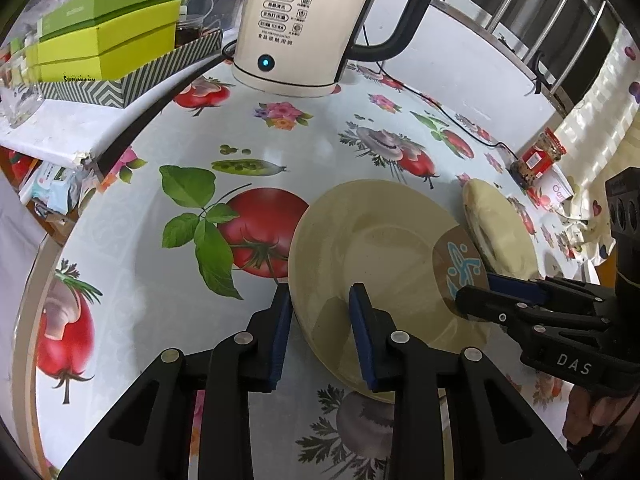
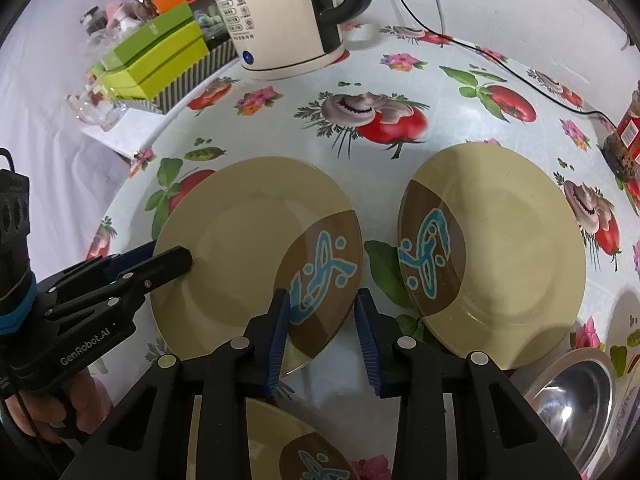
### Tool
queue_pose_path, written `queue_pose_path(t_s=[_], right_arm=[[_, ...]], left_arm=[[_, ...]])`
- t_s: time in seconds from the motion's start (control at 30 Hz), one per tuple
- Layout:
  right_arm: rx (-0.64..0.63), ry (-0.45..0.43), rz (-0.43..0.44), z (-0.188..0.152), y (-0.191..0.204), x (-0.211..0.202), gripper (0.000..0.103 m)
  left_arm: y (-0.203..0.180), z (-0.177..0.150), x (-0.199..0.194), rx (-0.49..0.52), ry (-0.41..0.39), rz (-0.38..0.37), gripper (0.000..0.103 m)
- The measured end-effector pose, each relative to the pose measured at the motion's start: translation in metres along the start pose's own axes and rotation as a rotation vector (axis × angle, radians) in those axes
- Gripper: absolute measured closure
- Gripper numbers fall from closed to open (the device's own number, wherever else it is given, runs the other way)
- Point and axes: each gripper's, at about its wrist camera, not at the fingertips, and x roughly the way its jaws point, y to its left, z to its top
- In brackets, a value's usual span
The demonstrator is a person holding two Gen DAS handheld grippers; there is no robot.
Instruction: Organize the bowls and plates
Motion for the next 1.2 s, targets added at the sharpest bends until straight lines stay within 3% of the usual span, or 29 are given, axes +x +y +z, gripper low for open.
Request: queue_pose_path(t_s=[0.33,0.73,1.2], right_arm=[[0.003,-0.014,0.018,-0.011,0.002,-0.019,0.07],[0.011,0.005,0.038,-0.063,0.004,-0.05,0.07],[0.029,0.054,0.027,-0.117,-0.004,-0.067,0.07]], left_arm=[[-0.014,-0.01,-0.03,0.015,-0.022,0.005,0.072],[-0.037,-0.049,-0.06,0.046,-0.004,0.001,0.072],[-0.061,-0.096,-0.068,0.065,0.05,-0.019,0.072]])
